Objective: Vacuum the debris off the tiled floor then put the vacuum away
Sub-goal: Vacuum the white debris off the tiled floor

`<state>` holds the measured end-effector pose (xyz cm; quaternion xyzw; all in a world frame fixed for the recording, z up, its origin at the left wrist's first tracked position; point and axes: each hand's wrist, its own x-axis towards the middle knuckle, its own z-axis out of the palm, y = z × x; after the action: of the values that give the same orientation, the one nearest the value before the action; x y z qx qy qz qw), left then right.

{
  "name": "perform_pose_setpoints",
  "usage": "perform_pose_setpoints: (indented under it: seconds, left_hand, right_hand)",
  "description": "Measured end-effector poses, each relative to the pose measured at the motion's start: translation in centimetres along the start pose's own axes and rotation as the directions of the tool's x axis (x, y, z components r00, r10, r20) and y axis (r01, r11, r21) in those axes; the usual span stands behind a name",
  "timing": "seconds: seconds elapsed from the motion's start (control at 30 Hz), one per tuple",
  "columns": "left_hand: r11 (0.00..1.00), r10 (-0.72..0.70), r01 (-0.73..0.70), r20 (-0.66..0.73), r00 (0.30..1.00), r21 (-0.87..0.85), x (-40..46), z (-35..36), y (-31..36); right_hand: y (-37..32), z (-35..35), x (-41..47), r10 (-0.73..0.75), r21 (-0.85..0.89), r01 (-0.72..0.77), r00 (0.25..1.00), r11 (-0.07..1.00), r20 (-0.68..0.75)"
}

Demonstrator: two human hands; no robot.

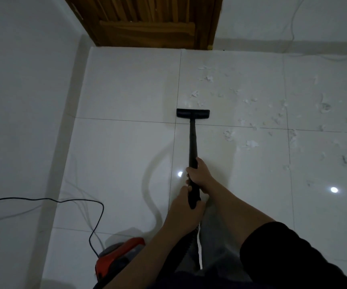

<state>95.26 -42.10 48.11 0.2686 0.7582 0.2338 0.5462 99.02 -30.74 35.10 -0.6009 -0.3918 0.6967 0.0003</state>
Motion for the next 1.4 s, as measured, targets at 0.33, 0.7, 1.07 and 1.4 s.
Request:
perform_pose_setpoints:
  seconds: [0.33, 0.7, 1.07, 1.4]
  left_hand:
    - [0.999, -0.029, 0.031, -0.053, 0.998, 0.029, 6.2, -0.7, 5.7]
    - [0.998, -0.059, 0.06, -0.069, 0.996, 0.013, 12.1, -1.5, 11.3]
    - [0.999, -0.046, 0.046, -0.053, 0.998, 0.005, 19.2, -6.0, 16.0]
    - [0.998, -0.039, 0.041, -0.04, 0.998, 0.045, 25.0, -10.1, 20.7]
  right_hand:
    - [-6.9, -2.9, 4.0, -0.047, -0.003, 0.047, 0.999, 0.999, -0.011]
    - [-13.4, -6.1, 8.5, -0.032, -0.015, 0.032, 0.999, 0.999, 0.017]
    - [-21.5, -6.2, 13.8, -0.065, -0.056, 0.063, 0.997, 0.996, -0.029]
    - [-27.8, -5.9, 19.0, -0.062, -0.028, 0.061, 0.998, 0.998, -0.024]
